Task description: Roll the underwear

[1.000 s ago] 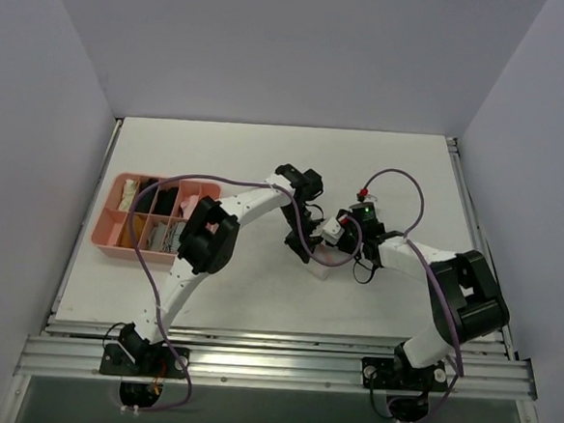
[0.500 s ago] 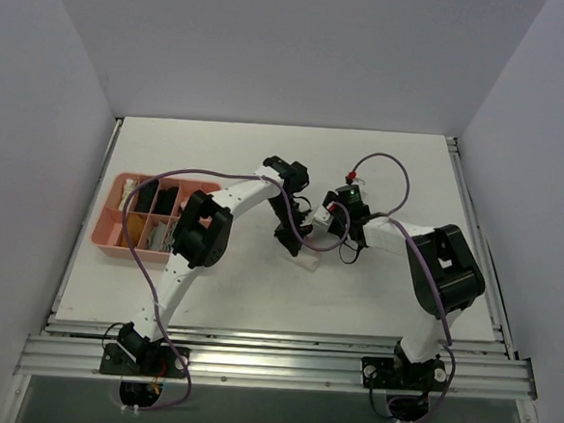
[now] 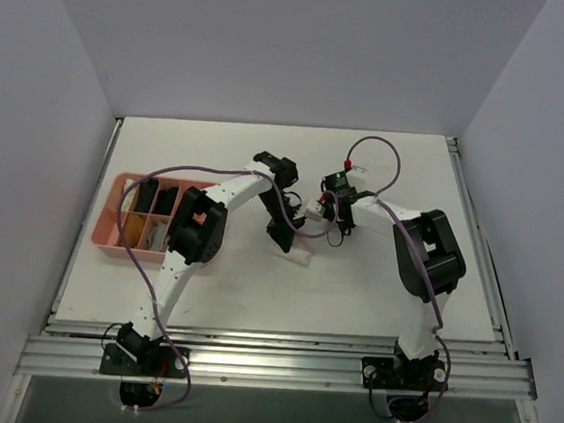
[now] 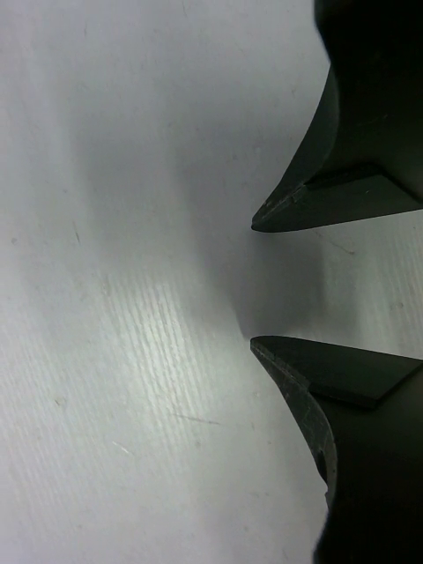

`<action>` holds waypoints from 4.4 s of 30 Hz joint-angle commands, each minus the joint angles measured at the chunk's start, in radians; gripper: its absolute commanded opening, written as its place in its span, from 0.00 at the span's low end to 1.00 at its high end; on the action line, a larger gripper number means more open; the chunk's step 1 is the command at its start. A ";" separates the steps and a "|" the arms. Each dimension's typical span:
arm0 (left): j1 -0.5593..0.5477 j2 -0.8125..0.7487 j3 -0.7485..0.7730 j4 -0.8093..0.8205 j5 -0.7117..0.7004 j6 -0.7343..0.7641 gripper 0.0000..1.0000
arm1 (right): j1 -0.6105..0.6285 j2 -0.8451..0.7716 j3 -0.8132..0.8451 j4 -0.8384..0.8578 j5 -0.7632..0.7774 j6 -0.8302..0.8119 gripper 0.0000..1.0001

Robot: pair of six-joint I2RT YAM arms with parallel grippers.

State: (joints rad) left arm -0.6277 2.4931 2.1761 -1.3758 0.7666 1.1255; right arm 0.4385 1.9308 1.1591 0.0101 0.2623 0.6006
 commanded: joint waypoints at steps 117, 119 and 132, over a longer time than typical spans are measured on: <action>-0.027 -0.019 -0.173 0.067 -0.262 -0.119 0.02 | -0.050 0.465 0.090 -0.156 -0.074 0.289 0.54; -0.027 -0.019 -0.173 0.069 -0.263 -0.121 0.02 | -0.047 0.479 0.103 -0.165 -0.071 0.295 0.54; -0.035 -0.013 -0.162 0.055 -0.263 -0.132 0.02 | -0.003 0.520 0.166 -0.396 0.055 0.439 0.54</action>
State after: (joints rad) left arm -0.6178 2.4016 2.0403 -1.3071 0.6491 0.9264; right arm 0.4030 2.2265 1.4548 0.1722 0.4812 0.9249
